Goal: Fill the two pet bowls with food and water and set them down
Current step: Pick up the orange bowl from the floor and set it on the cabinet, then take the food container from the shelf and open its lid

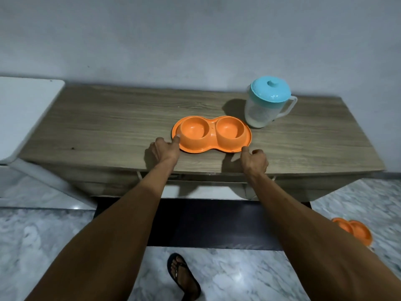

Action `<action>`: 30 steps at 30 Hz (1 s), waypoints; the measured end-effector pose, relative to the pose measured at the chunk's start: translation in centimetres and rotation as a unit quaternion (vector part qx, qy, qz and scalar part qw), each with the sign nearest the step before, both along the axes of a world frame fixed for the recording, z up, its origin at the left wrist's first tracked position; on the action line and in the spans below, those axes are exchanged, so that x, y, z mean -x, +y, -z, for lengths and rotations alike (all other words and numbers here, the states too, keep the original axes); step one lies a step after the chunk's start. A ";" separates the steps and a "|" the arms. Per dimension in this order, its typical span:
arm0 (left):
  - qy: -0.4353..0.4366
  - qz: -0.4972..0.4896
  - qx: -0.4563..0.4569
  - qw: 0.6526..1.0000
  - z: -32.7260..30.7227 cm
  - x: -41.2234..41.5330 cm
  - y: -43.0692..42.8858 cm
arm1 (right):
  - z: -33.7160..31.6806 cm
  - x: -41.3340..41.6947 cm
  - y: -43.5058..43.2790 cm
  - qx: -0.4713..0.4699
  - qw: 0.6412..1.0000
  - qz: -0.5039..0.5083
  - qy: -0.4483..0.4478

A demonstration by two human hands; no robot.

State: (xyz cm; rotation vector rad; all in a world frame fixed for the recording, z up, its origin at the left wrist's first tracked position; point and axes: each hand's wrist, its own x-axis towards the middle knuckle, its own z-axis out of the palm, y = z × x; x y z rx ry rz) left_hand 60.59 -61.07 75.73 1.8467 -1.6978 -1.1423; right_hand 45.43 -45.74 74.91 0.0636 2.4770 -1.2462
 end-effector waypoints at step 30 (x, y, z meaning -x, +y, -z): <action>0.120 0.028 0.099 0.987 19.5 -12.9 1.9 | 21.3 -13.9 -4.7 0.128 0.978 -0.161 0.044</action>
